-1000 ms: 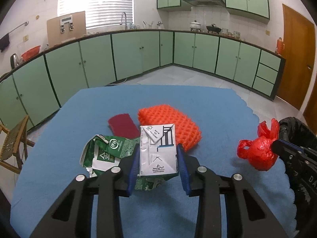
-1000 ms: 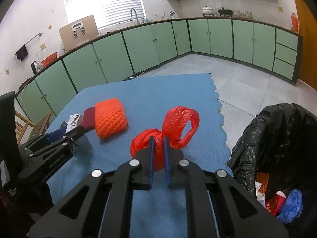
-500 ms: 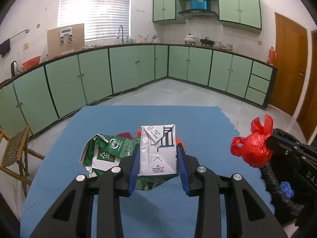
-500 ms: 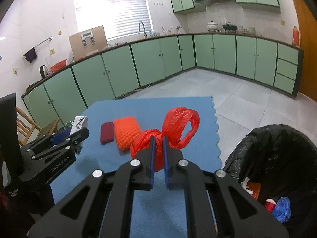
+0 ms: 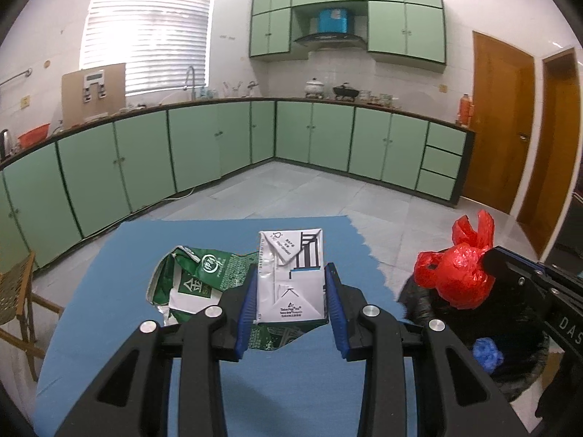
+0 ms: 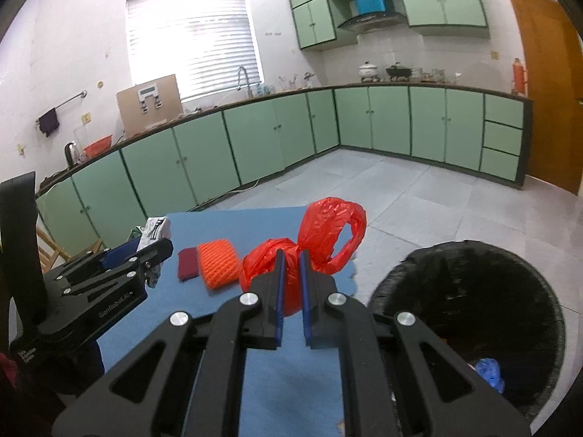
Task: Collect trash
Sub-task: 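Carry the milk carton and red plastic bag over the black bin, then lower both tools into the bin and open them to release the items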
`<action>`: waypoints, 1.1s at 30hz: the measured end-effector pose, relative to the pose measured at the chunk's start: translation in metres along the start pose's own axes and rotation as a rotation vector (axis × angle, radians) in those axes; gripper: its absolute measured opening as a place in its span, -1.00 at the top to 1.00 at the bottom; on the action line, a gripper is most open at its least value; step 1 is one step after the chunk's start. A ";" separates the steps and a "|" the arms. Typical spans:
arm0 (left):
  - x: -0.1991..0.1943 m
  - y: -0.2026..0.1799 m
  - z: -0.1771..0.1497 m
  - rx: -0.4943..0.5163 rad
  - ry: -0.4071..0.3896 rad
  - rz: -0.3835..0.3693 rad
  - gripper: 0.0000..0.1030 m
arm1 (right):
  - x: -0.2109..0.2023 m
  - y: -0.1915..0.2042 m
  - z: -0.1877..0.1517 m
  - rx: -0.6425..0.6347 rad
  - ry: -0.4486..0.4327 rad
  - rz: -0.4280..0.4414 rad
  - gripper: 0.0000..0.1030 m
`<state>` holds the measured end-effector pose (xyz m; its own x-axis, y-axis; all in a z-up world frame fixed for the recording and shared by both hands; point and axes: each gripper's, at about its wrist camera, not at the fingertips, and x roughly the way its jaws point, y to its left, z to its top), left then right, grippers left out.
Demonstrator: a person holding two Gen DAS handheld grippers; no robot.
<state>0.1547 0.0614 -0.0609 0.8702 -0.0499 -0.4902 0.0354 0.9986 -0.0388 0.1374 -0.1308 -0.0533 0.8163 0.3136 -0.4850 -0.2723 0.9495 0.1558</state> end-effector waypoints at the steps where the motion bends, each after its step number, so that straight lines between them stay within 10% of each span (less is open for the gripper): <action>1: -0.001 -0.004 0.000 0.005 -0.003 -0.010 0.31 | -0.005 -0.005 0.001 0.003 -0.007 -0.012 0.87; 25: 0.017 -0.163 0.010 0.135 0.002 -0.329 0.31 | -0.084 -0.142 -0.029 0.135 -0.072 -0.294 0.92; 33: 0.061 -0.222 -0.013 0.177 0.127 -0.455 0.23 | -0.069 -0.195 -0.058 0.220 -0.011 -0.318 0.87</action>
<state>0.1940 -0.1640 -0.0933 0.6807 -0.4712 -0.5609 0.4894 0.8623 -0.1304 0.1043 -0.3381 -0.1002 0.8482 0.0017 -0.5296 0.1105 0.9774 0.1801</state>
